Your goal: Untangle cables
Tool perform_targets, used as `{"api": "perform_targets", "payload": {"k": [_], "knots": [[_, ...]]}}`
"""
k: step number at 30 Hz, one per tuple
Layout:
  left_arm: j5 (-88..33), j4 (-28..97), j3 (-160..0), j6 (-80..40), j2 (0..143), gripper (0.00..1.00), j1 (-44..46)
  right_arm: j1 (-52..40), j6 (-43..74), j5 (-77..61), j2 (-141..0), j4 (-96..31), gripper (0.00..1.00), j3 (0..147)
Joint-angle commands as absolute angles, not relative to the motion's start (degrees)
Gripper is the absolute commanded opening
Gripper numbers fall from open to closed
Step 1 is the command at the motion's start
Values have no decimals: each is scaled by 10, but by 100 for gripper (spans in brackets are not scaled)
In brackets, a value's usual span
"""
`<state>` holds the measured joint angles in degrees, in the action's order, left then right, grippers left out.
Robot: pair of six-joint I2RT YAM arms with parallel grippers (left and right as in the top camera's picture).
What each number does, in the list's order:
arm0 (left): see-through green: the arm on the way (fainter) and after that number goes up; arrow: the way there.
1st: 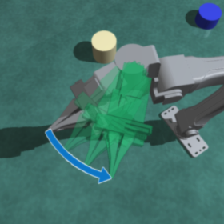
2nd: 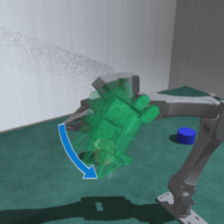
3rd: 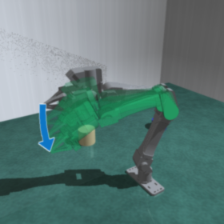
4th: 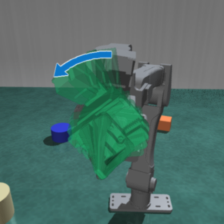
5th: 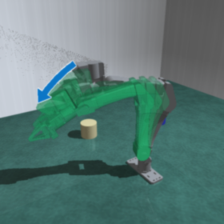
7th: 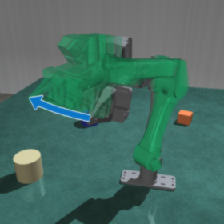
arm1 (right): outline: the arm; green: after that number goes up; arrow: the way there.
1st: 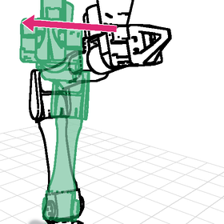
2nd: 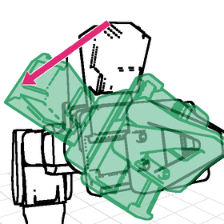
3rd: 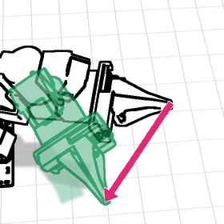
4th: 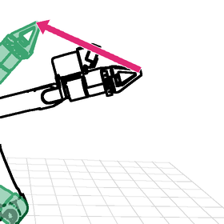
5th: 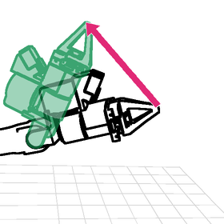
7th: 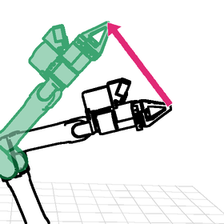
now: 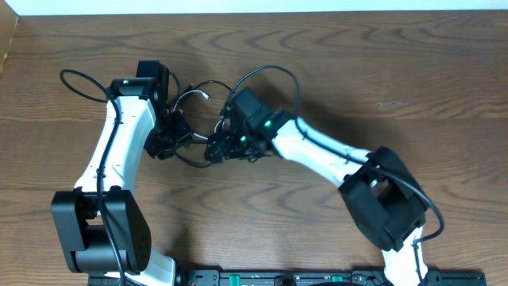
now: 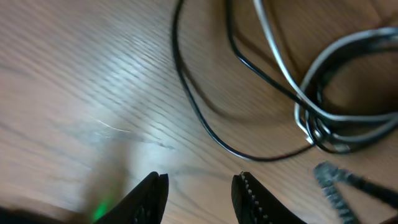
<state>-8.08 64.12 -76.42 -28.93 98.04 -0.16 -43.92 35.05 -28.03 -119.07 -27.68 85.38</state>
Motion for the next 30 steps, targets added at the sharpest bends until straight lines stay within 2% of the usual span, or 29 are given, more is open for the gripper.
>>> {"api": "perform_targets", "payload": {"k": [1, 4, 8, 14, 17, 20, 23, 25, 30], "knots": [[-116, 655, -762, -266, 962, 39, -1, -396, 281, -332, -1163, -300, 91, 874], [-116, 679, -762, -308, 961, 39, 2, -362, 272, -329, -1160, -320, 85, 874], [-116, 714, -761, -394, 962, 40, 12, -324, 283, -261, -1166, -342, 70, 874], [-113, 708, -759, -477, 962, 41, 44, -324, 303, -183, -1193, -300, 67, 873], [-114, 693, -759, -485, 962, 42, 60, -331, 303, -183, -1203, -255, 47, 873], [-113, 682, -759, -488, 962, 41, 73, -336, 301, -182, -1210, -212, 21, 873], [-113, 674, -759, -488, 962, 41, 85, -343, 302, -171, -1217, -181, 5, 873], [-110, 668, -759, -489, 962, 41, 93, -349, 302, -157, -1225, -173, 1, 873], [-109, 646, -745, -501, 962, 41, 111, -362, 302, -118, -1250, -174, 1, 873]]}}
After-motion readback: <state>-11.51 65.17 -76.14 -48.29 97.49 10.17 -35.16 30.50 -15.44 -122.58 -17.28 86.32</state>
